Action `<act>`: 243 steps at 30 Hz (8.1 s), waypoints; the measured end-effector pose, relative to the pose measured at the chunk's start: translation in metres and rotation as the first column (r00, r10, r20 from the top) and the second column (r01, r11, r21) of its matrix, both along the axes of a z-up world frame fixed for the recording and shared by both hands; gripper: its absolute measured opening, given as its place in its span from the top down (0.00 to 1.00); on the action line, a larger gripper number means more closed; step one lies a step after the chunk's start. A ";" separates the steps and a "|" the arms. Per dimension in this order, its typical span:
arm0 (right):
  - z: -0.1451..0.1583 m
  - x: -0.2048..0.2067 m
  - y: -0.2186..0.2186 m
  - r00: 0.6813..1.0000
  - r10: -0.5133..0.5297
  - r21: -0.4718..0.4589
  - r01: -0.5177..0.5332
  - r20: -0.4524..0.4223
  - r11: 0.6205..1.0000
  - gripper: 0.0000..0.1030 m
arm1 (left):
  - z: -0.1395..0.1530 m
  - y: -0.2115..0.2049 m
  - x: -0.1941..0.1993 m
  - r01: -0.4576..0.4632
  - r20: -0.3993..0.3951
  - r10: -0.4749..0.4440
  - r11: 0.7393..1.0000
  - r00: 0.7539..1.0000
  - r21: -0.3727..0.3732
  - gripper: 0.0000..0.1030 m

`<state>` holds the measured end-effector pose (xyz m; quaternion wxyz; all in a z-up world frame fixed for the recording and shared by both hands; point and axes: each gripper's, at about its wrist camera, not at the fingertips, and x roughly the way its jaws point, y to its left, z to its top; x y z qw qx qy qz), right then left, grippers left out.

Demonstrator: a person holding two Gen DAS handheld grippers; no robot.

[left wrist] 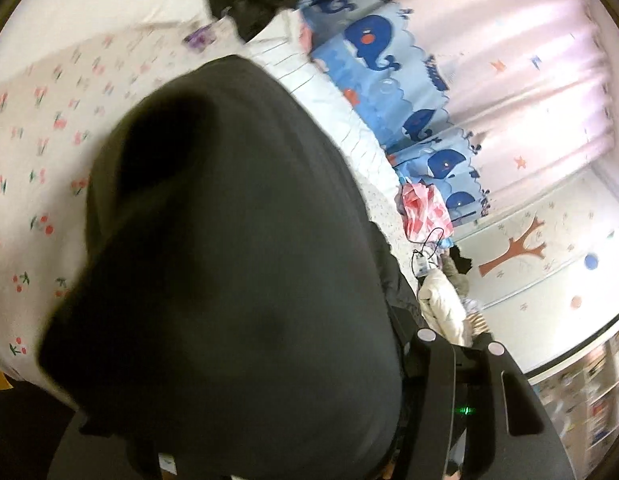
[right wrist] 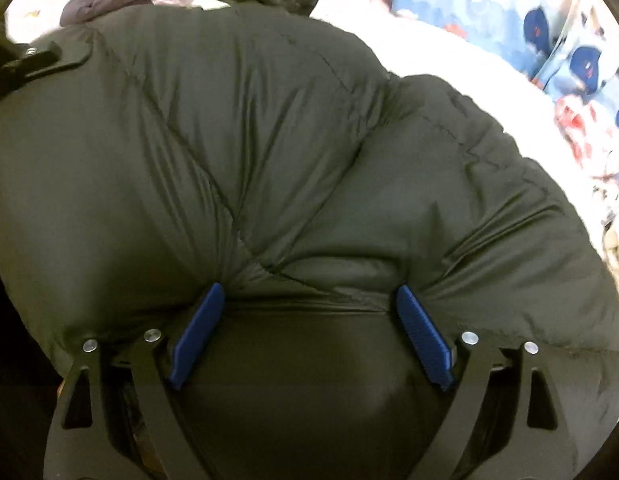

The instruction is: Fold large clothes

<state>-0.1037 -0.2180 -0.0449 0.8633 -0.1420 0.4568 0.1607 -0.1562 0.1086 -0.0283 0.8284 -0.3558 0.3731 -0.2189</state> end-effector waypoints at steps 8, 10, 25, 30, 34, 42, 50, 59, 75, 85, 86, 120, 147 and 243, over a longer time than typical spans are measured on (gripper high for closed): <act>0.015 0.023 -0.046 0.995 0.042 0.237 -0.020 -0.089 0.971 0.17 | 0.066 -0.080 -0.019 0.075 0.158 -0.117 0.966 0.980 0.249 0.46; 0.026 0.026 -0.084 0.986 0.072 0.453 0.004 -0.151 0.891 0.17 | 0.082 -0.114 -0.021 0.109 0.194 -0.178 0.940 0.965 0.323 0.46; 0.081 0.036 -0.410 0.969 -0.090 0.919 0.249 -0.232 0.305 0.06 | 0.013 -0.404 -0.099 0.425 0.063 -0.747 0.443 0.662 0.789 0.46; 0.096 0.044 -0.400 0.929 -0.262 0.726 0.368 -0.261 0.581 0.06 | 0.010 -0.417 -0.079 0.426 0.025 -0.768 0.382 0.640 0.820 0.46; 0.130 0.034 -0.404 0.920 -0.371 0.774 0.326 -0.127 0.543 0.06 | 0.018 -0.427 -0.038 0.429 0.019 -0.779 0.365 0.626 0.826 0.43; 0.072 0.067 -0.336 0.901 -0.410 0.300 0.434 -0.143 0.850 0.06 | 0.054 -0.401 -0.038 0.623 0.019 -0.808 0.469 0.589 0.627 0.36; 0.015 0.027 -0.343 0.871 -0.420 0.414 0.490 -0.254 0.767 0.06 | 0.027 -0.223 0.098 0.441 -0.117 -0.429 0.890 0.896 0.113 0.19; -0.001 0.053 -0.320 0.879 -0.421 0.551 0.470 -0.222 0.689 0.06 | -0.005 -0.256 0.157 0.519 -0.121 -0.514 0.855 0.849 0.004 0.15; -0.031 0.149 -0.090 0.944 -0.140 0.494 0.279 -0.299 0.824 0.06 | 0.047 -0.041 0.192 0.193 -0.068 -0.183 0.854 0.981 0.482 0.20; 0.082 0.135 -0.080 0.968 -0.251 0.432 0.223 0.009 0.874 0.06 | 0.032 -0.131 0.214 0.257 0.029 -0.361 0.715 0.932 0.650 0.19; 0.094 0.142 -0.067 0.969 -0.239 0.426 0.191 0.061 0.884 0.06 | 0.030 -0.129 0.214 0.259 0.037 -0.366 0.722 0.930 0.641 0.19; -0.023 0.053 -0.064 0.945 -0.260 0.335 0.314 -0.197 0.888 0.07 | 0.026 -0.130 0.186 0.246 0.084 -0.420 0.669 0.904 0.702 0.16; 0.031 0.167 -0.101 0.980 -0.193 0.690 0.172 -0.047 0.703 0.07 | 0.022 -0.147 0.168 0.135 0.155 -0.418 0.586 0.895 0.799 0.15; 0.107 0.143 0.076 0.991 -0.062 0.483 -0.002 0.117 0.876 0.06 | 0.023 0.055 0.184 -0.013 -0.011 0.026 0.773 1.000 0.634 0.06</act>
